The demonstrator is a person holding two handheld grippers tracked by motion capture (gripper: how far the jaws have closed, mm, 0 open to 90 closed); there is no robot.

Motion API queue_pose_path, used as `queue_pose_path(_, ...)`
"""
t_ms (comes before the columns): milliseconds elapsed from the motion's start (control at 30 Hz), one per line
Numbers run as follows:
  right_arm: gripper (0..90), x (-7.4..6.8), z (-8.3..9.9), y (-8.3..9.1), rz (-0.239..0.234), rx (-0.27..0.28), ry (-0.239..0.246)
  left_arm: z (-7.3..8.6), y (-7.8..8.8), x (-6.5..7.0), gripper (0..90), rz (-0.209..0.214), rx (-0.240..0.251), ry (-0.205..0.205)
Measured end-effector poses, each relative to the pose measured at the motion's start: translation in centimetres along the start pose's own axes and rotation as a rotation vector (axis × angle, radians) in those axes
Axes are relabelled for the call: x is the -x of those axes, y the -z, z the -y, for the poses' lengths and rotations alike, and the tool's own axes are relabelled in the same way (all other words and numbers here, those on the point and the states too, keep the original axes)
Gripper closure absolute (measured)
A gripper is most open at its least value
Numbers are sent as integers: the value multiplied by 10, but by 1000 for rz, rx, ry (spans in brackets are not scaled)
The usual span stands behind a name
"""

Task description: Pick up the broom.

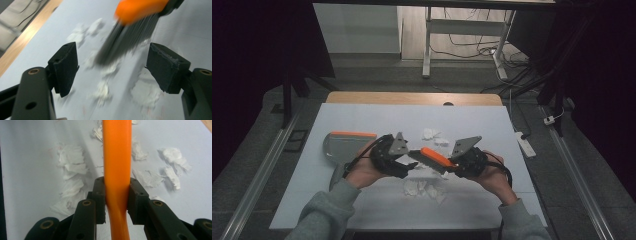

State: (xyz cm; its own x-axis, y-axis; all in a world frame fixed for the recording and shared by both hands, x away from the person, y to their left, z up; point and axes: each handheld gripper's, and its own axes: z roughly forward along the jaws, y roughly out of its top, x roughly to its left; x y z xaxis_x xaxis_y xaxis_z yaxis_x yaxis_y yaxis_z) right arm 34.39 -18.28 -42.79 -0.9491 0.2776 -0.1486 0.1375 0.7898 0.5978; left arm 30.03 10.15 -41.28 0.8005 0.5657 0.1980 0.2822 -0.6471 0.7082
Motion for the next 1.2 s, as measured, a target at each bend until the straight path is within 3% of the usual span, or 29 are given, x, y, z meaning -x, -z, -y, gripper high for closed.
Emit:
queue_pose_path(267,709,13,6,6,-5,55,-65,63,33,-12,258,-74,-14,176)
queue_pose_path(400,709,17,8,7,15,71,-100,89,46,-16,257,-113,-15,234)
queue_pose_path(633,709,27,16,9,48,111,-190,113,47,-19,256,-172,18,294)
queue_pose_path(700,709,29,17,9,60,112,-198,120,43,-19,259,-167,34,323)
queue_pose_path(1000,709,36,17,12,78,134,-219,144,40,-20,258,-189,18,372)
queue_pose_path(1200,709,38,20,16,103,133,-226,146,38,-19,255,-186,9,374)
